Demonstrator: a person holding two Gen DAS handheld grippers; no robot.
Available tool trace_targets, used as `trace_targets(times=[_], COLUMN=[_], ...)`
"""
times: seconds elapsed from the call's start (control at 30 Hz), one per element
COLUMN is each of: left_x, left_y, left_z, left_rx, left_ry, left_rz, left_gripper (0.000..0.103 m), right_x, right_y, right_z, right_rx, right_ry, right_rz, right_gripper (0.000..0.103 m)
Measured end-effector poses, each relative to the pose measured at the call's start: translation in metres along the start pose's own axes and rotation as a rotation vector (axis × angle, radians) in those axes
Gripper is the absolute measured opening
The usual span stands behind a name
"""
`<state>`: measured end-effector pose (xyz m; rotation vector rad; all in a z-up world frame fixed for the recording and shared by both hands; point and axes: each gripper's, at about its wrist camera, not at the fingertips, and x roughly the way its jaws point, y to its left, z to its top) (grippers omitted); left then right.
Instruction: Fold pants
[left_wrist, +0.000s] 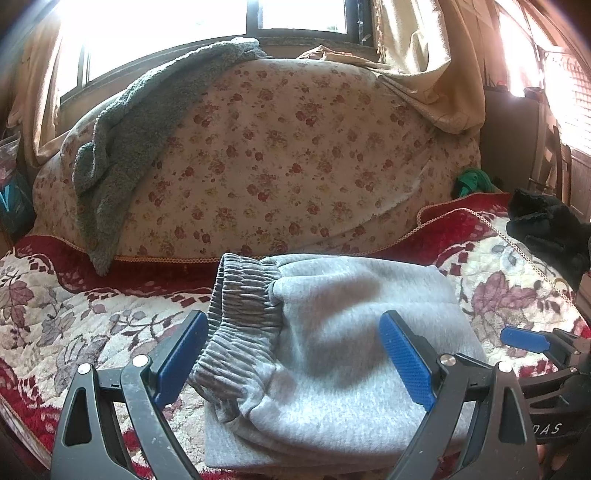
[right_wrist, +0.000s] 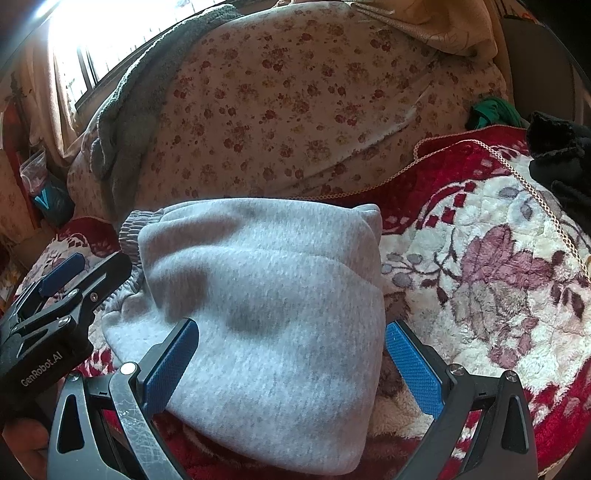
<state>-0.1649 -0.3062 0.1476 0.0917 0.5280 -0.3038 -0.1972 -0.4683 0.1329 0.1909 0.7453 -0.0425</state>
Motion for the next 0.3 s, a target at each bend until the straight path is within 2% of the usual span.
trace_targets(times=[0.17, 0.3], left_x=[-0.0052, -0.0056], left_y=[-0.002, 0.0036], left_z=[-0.0022, -0.0007], left_rx=[0.028, 0.013], left_ry=[-0.04, -0.021], left_rz=[-0.007, -0.016], left_gripper=[0.094, 0.094], right_x=[0.0014, 0.0013], right_y=[-0.0004, 0.0005], right_z=[-0.0004, 0.0], right_rx=[-0.001, -0.003], right_ry=[0.005, 0.006], right_rz=[-0.003, -0.007], right_gripper=[0.103, 0.103])
